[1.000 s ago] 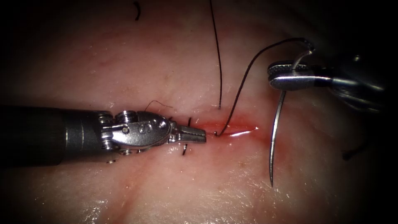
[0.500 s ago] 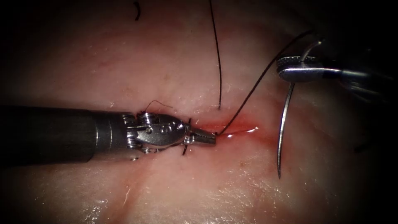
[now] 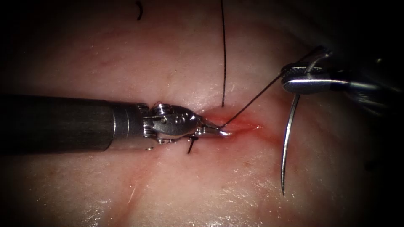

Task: Wound Closure
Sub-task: Open the incision using the left jaws

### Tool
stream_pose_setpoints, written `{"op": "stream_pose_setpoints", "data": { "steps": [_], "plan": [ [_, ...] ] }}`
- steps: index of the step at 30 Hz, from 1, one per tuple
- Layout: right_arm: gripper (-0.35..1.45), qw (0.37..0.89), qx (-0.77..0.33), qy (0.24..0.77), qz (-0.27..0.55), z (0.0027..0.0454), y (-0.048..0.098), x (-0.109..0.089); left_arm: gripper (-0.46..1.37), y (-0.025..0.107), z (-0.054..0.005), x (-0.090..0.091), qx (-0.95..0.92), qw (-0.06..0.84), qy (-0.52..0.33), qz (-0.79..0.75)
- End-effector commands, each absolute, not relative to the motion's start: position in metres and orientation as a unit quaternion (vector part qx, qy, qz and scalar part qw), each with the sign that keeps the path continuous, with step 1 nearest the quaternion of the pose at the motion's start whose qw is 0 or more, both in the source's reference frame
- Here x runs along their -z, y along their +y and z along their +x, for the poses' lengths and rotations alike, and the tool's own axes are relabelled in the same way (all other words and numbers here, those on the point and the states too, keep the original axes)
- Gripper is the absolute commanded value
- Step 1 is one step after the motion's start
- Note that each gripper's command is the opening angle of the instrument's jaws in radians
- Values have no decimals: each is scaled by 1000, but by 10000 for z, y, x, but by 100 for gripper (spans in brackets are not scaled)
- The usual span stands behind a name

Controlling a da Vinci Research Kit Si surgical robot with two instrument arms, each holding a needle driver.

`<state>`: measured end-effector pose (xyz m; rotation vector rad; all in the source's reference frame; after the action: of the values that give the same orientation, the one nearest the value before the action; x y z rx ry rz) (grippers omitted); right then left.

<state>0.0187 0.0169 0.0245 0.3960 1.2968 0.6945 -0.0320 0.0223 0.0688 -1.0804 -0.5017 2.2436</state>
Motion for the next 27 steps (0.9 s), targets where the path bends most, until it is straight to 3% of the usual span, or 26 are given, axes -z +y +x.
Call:
{"op": "stream_pose_setpoints", "data": {
  "steps": [1, 19, 21, 22, 23, 27],
  "plan": [
    [-35, 725, -315, 586, 176, 188, 167, -248, -35, 224, -320, -690, -847, 295, -183, -403],
    [-35, 733, -309, 582, 169, 202, 149, -277, -35, 192, -325, -702, -895, 206, -250, -305],
    [-35, 733, -309, 582, 169, 202, 150, -279, -15, 189, -326, -699, -892, 202, -260, -310],
    [-35, 733, -309, 582, 169, 201, 151, -280, 9, 187, -326, -697, -893, 196, -259, -312],
    [-35, 734, -309, 581, 168, 201, 151, -281, 11, 186, -326, -696, -893, 196, -259, -312],
    [-35, 734, -309, 581, 168, 201, 153, -288, 62, 179, -323, -690, -893, 194, -259, -312]
  ]
}}
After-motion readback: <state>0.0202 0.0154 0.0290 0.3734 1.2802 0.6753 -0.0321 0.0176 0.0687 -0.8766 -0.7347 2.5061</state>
